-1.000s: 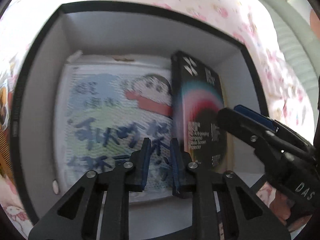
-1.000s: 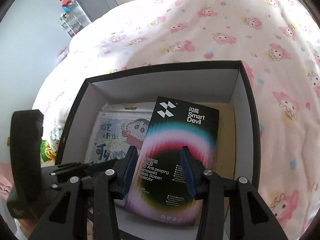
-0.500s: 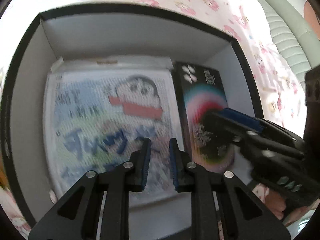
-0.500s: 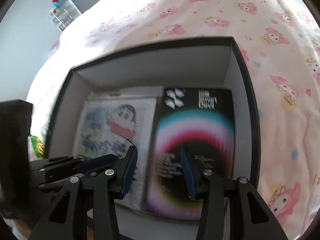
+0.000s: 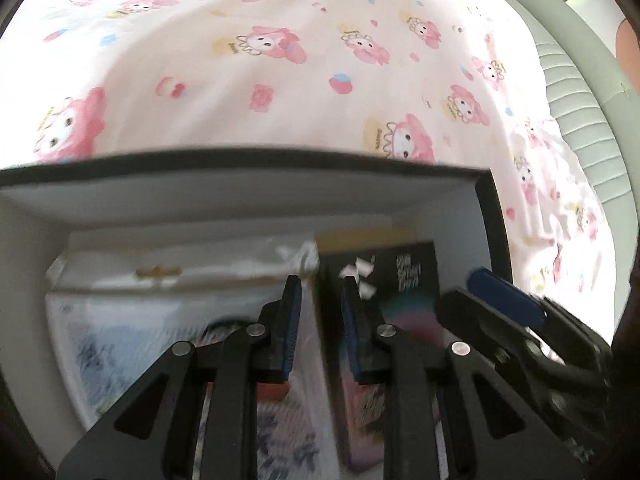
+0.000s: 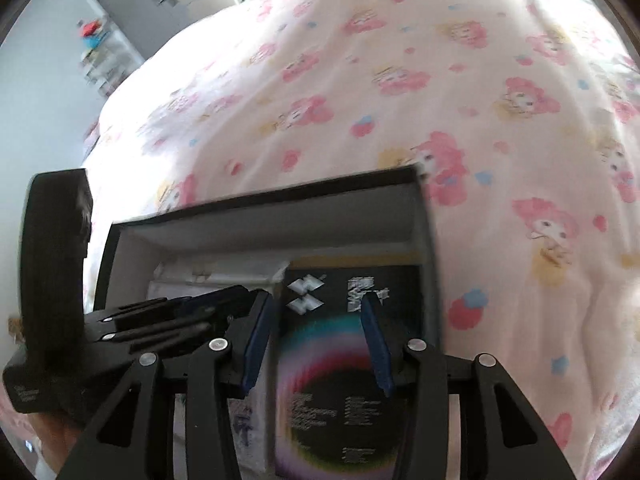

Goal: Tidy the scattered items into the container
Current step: 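Release the Smart Devil box upright inside the box and open the left gripper, then lift the left gripper out of the box, then move the left gripper over the pile of scattered items toward the wooden comb, then close the left gripper on the wooden comb, then lift the wooden comb with the left gripper and swing it toward the box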

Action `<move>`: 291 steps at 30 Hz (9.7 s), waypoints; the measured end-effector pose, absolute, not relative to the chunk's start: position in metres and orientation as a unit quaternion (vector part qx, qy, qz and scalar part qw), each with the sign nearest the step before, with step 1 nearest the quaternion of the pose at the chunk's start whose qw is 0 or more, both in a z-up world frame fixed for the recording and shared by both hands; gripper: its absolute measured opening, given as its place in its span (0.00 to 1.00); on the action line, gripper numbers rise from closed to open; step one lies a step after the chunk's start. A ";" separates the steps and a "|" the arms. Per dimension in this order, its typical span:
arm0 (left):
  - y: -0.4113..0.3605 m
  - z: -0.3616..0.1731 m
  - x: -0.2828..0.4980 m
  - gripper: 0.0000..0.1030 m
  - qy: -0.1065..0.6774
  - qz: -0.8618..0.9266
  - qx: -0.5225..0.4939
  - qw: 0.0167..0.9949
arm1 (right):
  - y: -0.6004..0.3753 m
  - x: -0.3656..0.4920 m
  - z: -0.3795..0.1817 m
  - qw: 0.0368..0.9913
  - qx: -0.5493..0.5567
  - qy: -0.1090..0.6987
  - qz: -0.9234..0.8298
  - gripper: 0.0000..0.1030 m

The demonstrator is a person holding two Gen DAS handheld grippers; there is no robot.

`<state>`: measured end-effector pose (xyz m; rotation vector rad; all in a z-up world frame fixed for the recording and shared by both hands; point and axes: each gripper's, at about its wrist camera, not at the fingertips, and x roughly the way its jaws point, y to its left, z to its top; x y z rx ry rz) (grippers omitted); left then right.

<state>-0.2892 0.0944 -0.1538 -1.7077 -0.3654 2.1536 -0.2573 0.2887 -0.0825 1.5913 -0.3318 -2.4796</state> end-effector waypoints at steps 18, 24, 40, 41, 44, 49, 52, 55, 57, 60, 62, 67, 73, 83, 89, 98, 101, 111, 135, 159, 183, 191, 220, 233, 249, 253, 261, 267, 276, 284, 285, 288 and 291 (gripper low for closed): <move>0.142 -0.162 -0.334 0.17 -0.137 0.750 -0.617 0.195 | 0.308 -0.253 -0.072 0.073 0.510 -0.139 -0.846 0.46; 0.097 -0.144 -0.325 0.19 -0.110 0.787 -0.594 0.125 | 0.287 -0.244 -0.080 0.095 0.527 -0.120 -0.836 0.46; 0.072 -0.105 -0.270 0.27 -0.119 0.819 -0.540 0.150 | 0.258 -0.227 -0.075 0.074 0.524 -0.052 -0.847 0.46; 0.071 -0.098 -0.261 0.29 -0.122 0.824 -0.532 0.154 | 0.257 -0.223 -0.068 0.071 0.515 -0.049 -0.853 0.46; 0.069 -0.076 -0.230 0.31 -0.114 0.836 -0.511 0.166 | 0.255 -0.204 -0.042 0.064 0.483 -0.025 -0.873 0.46; 0.079 -0.046 -0.184 0.35 -0.107 0.845 -0.484 0.199 | 0.257 -0.164 -0.002 0.044 0.434 -0.034 -0.899 0.51; 0.074 -0.027 -0.161 0.37 -0.092 0.852 -0.472 0.205 | 0.252 -0.147 0.008 0.051 0.426 -0.044 -0.902 0.51; 0.069 -0.017 -0.138 0.38 -0.088 0.853 -0.468 0.213 | 0.245 -0.121 0.014 0.051 0.419 -0.047 -0.905 0.51; 0.067 -0.014 -0.125 0.38 -0.084 0.854 -0.465 0.220 | 0.242 -0.106 0.017 0.058 0.417 -0.045 -0.906 0.51; 0.065 -0.014 -0.107 0.38 -0.072 0.853 -0.466 0.222 | 0.238 -0.088 0.015 0.053 0.418 -0.047 -0.906 0.51; 0.061 -0.012 -0.097 0.38 -0.079 0.850 -0.467 0.230 | 0.235 -0.077 0.015 0.056 0.421 -0.057 -0.904 0.51; 0.052 -0.006 -0.075 0.39 -0.085 0.854 -0.456 0.234 | 0.215 -0.053 0.020 0.064 0.418 -0.039 -0.906 0.51; 0.031 -0.003 -0.057 0.39 -0.089 0.854 -0.456 0.235 | 0.199 -0.037 0.023 0.078 0.418 -0.038 -0.904 0.51; -0.042 -0.021 -0.040 0.38 -0.130 0.858 -0.467 0.170 | 0.134 -0.043 0.007 0.125 0.445 -0.018 -0.887 0.51; -0.109 -0.033 -0.023 0.38 -0.159 0.867 -0.460 0.110 | 0.064 -0.049 -0.004 0.185 0.456 0.016 -0.871 0.51; -0.203 -0.067 -0.015 0.39 -0.228 0.860 -0.454 0.043 | -0.018 -0.073 -0.039 0.273 0.519 0.010 -0.810 0.51; -0.229 -0.084 -0.021 0.39 -0.242 0.851 -0.465 0.029 | -0.031 -0.084 -0.048 0.253 0.519 0.032 -0.816 0.51; -0.263 -0.134 -0.062 0.39 -0.285 0.810 -0.512 0.026 | -0.062 -0.121 -0.104 0.241 0.579 0.053 -0.777 0.51; -0.230 -0.175 -0.129 0.49 -0.270 0.756 -0.586 0.108 | -0.086 -0.158 -0.152 0.234 0.605 0.071 -0.757 0.60; -0.215 -0.204 -0.168 0.47 -0.259 0.719 -0.641 0.074 | -0.067 -0.176 -0.170 0.236 0.618 0.037 -0.749 0.59; -0.158 -0.148 -0.092 0.29 -0.241 0.750 -0.610 0.085 | -0.026 -0.120 -0.114 0.278 0.586 0.034 -0.761 0.42; -0.098 -0.130 -0.071 0.29 -0.218 0.751 -0.612 0.117 | 0.008 -0.081 -0.104 0.254 0.575 0.014 -0.778 0.42; -0.012 -0.178 -0.072 0.32 -0.201 0.705 -0.666 0.139 | 0.183 -0.034 -0.135 0.142 0.600 -0.143 -0.774 0.42; 0.023 -0.179 -0.063 0.23 -0.167 0.706 -0.668 0.165 | 0.159 -0.038 -0.157 0.164 0.625 -0.140 -0.750 0.40; 0.018 -0.193 -0.090 0.15 -0.194 0.700 -0.672 0.147 | 0.156 -0.017 -0.176 0.158 0.661 -0.205 -0.705 0.40; 0.015 -0.191 -0.085 0.14 -0.196 0.700 -0.669 0.151 | 0.154 -0.021 -0.177 0.152 0.651 -0.212 -0.713 0.33; 0.009 -0.177 -0.091 0.28 -0.190 0.706 -0.662 0.164 | 0.196 -0.036 -0.147 0.054 0.588 -0.208 -0.780 0.27; 0.012 -0.183 -0.110 0.33 -0.199 0.713 -0.652 0.161 | 0.203 -0.041 -0.149 0.045 0.593 -0.210 -0.776 0.27; 0.032 -0.195 -0.115 0.34 -0.129 0.740 -0.647 0.128 | 0.214 -0.054 -0.155 0.030 0.594 -0.230 -0.770 0.28; 0.039 -0.182 -0.098 0.32 -0.144 0.722 -0.650 0.190 | 0.219 -0.051 -0.130 -0.006 0.561 -0.191 -0.805 0.28; 0.039 -0.179 -0.096 0.32 -0.134 0.731 -0.644 0.181 | 0.223 -0.052 -0.130 -0.009 0.561 -0.186 -0.807 0.28; 0.036 -0.178 -0.099 0.32 -0.123 0.748 -0.635 0.151 | 0.244 -0.056 -0.132 -0.014 0.565 -0.188 -0.803 0.28; 0.026 -0.181 -0.104 0.33 -0.139 0.755 -0.628 0.126 | 0.250 -0.058 -0.137 -0.008 0.575 -0.188 -0.796 0.28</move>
